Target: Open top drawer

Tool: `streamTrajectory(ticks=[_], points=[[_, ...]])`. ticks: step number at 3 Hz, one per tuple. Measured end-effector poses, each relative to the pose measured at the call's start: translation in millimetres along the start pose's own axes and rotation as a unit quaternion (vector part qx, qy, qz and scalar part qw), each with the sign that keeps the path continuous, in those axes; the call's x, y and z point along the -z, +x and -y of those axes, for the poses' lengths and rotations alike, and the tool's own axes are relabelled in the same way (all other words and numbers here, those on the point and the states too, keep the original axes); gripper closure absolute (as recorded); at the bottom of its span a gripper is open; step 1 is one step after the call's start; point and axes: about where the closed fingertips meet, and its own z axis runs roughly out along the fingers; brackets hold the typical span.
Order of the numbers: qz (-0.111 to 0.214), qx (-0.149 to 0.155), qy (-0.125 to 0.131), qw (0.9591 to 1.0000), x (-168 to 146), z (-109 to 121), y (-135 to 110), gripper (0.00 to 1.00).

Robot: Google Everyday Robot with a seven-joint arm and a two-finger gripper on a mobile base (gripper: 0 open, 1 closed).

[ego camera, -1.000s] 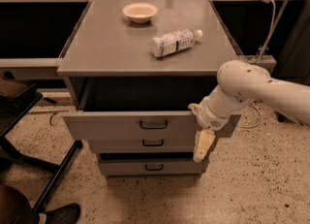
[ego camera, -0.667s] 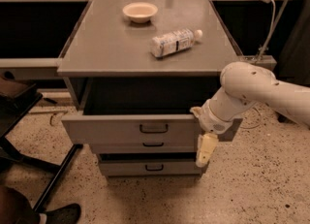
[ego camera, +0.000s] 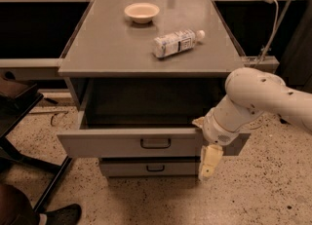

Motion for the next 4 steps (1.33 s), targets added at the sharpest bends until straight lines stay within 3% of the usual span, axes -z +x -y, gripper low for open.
streamTrajectory(ticks=[2,4], points=[[-0.007,0.008,-0.046,0.9989,-16.0,-24.0,-1.2,0.00],[-0.006,-0.016,-0.081,0.9966,1.4,-92.3,5.1,0.00]])
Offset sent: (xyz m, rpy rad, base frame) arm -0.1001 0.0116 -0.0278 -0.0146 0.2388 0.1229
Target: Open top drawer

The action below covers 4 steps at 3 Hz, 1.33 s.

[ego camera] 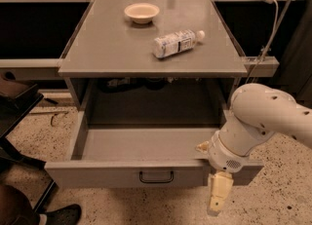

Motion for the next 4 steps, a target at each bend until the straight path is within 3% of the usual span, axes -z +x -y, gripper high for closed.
streamTrajectory(ticks=[1,3,4], points=[[0.000,0.000,0.000,1.0000,0.0,-0.1,0.0,0.00],[0.003,-0.007,-0.046,0.9989,-16.2,-34.8,0.5,0.00],[0.003,-0.008,-0.047,0.9989,-15.8,-37.0,0.6,0.00]])
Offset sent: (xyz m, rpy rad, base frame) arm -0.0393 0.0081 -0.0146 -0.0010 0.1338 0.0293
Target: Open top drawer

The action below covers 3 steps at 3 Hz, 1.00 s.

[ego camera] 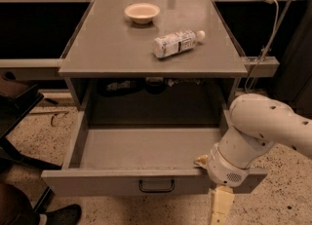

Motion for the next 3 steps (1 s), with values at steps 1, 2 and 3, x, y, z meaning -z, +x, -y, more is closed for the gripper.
streamTrajectory(ticks=[1,2,3], points=[[0.000,-0.010,-0.017,0.9998,-4.7,-19.6,3.4,0.00],[0.000,-0.010,-0.017,0.9998,-4.7,-19.6,3.4,0.00],[0.000,-0.004,-0.024,0.9997,-4.8,-19.8,0.9,0.00]])
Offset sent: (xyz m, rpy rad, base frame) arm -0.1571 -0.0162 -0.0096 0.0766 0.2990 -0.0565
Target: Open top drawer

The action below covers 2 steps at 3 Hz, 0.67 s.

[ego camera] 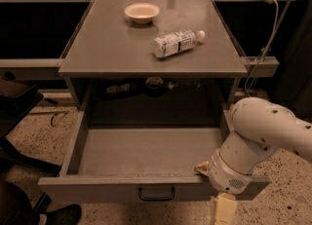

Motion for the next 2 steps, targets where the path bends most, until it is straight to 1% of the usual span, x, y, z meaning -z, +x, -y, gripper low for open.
streamTrajectory(ticks=[1,2], points=[[0.003,-0.004,-0.016,0.9999,-5.0,-13.5,-0.6,0.00],[0.018,-0.005,-0.024,0.9995,-9.8,-28.0,0.0,0.00]])
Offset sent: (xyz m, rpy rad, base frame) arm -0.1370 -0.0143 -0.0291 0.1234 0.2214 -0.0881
